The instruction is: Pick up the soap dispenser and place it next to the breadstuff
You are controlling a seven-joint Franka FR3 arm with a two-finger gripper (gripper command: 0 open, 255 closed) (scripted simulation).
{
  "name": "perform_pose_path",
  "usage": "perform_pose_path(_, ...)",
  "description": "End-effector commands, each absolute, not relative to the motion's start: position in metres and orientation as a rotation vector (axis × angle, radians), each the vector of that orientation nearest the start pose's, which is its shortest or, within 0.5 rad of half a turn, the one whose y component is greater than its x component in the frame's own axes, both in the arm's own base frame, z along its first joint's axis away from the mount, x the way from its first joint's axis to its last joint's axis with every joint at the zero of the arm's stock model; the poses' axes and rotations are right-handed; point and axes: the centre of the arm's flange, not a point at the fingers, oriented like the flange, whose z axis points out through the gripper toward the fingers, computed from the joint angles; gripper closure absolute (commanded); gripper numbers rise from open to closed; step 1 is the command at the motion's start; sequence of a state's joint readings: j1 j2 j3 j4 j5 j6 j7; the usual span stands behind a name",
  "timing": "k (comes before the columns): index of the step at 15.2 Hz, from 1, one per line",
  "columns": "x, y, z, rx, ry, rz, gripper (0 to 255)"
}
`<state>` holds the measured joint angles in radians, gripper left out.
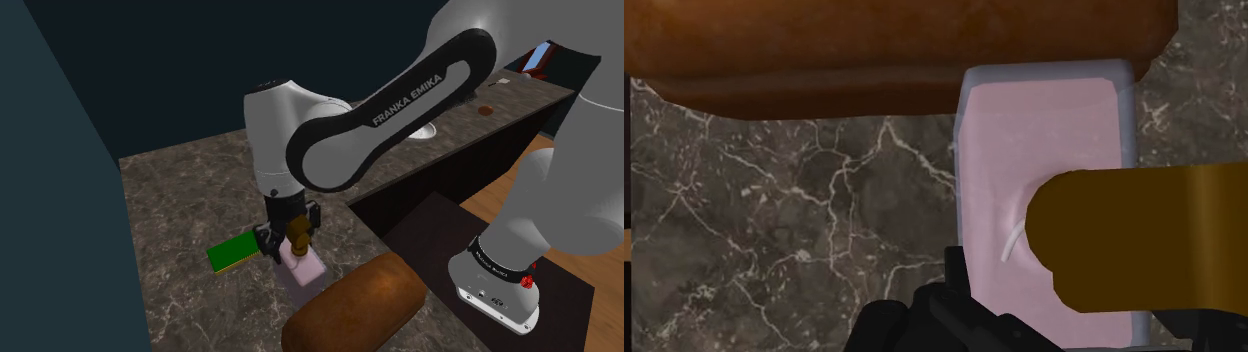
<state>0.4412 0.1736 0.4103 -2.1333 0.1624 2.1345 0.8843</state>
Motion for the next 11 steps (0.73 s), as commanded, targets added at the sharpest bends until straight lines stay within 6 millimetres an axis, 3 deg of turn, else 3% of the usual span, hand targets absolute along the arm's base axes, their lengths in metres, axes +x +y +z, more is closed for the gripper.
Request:
perform_pose_path(1,0.356,0.413,0.332,-3.103,0.203,0.400,255)
perform_pose_path(11,0.356,0.413,0.385,-3.103,0.203,0.400,255)
